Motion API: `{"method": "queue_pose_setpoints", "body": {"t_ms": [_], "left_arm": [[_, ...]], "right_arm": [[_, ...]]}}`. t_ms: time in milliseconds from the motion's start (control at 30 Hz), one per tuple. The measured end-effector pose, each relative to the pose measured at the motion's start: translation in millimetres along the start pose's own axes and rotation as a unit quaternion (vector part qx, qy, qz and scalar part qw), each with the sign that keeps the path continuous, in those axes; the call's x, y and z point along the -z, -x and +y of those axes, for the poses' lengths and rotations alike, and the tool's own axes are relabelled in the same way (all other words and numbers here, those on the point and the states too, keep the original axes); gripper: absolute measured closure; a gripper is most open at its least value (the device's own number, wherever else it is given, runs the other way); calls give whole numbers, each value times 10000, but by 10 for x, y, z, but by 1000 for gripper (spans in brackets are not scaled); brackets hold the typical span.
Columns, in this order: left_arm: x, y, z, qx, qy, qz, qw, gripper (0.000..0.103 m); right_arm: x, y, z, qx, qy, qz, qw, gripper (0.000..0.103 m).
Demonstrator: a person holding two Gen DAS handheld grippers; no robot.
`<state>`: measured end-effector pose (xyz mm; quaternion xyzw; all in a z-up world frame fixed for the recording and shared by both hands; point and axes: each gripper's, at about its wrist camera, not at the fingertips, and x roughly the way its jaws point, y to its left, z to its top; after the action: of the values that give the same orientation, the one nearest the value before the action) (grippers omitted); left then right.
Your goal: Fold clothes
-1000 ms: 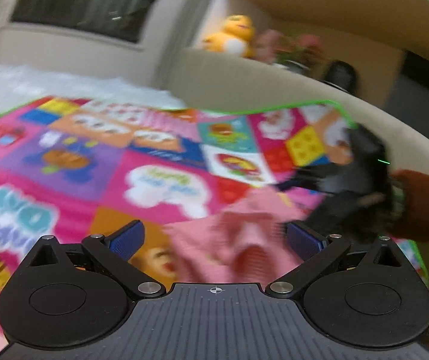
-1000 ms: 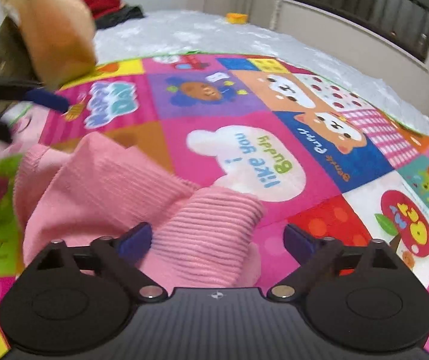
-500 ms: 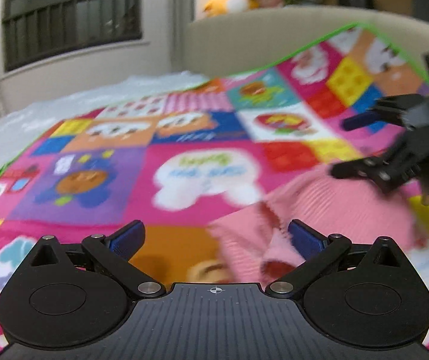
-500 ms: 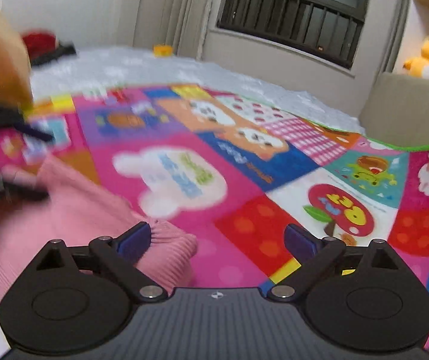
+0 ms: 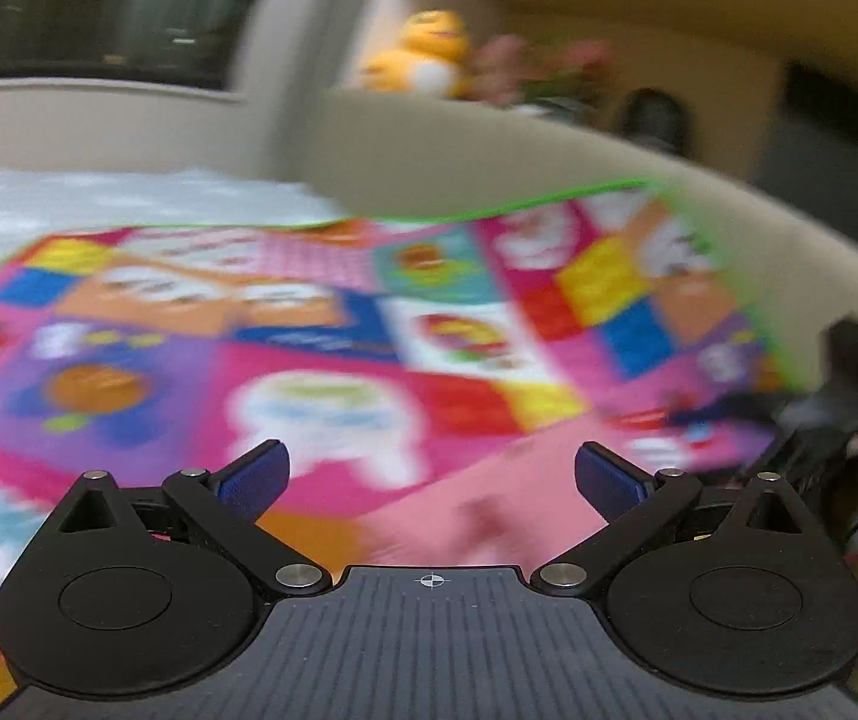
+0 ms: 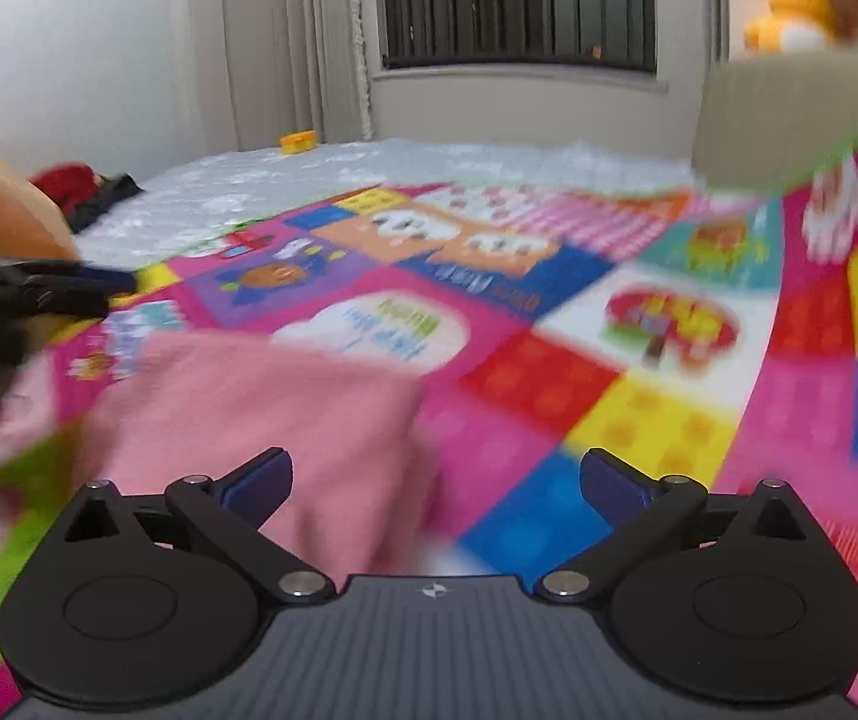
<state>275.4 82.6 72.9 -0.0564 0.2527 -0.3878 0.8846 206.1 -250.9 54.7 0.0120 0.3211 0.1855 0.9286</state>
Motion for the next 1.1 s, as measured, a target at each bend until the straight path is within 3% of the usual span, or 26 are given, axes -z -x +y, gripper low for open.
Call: {"method": "queue_pose_setpoints", "body": {"t_ms": [67,133,233,300,367,433,533,633,767,867,933,1033,1100], "left_arm": [[36,-283,-10,81,-2,281,9996,0],[77,-572,-16,142,-4,574,9982,0],[250,-897,311,313,702,1004,9920,0],[358,-867,490,526,1222,920,9868,0],[445,-782,597,694,1541,780,9825,0],[495,-698,531,811,1451,751,9832,0],[589,-637,260,968,1161,776,9855,0],[681,-641,-125,1352,910,710,9841,0],[751,-702,-620,1910,717,575,9773,0],[771,-677,-880,2251,636,406,9714,0],[756,-566,-955,2277,564,253,9718,0],[674,-280,-816,1805,645,-198,9813,0],[638,-106,-574,982,991,-484,9890,0]], "right_arm": [[152,65,32,-326,-452,66,9984,1],[297,10,87,-526,-750,218,9956,22],[476,-181,122,-768,-1254,544,9876,39],[525,-318,52,-864,-1576,680,9814,43],[457,-415,-38,-909,-1665,636,9798,43],[311,-507,-119,-757,-1503,534,9843,43],[33,-732,-240,-363,-1053,469,9927,43],[-209,-963,-350,24,-711,491,9963,43],[-395,-1079,-407,338,-258,446,9981,41],[-470,-967,-371,426,-32,247,9988,32],[-477,-777,-291,426,109,21,9990,25],[-409,-404,-83,391,400,-454,9974,21],[-316,-233,113,353,639,-727,9947,19]]}}
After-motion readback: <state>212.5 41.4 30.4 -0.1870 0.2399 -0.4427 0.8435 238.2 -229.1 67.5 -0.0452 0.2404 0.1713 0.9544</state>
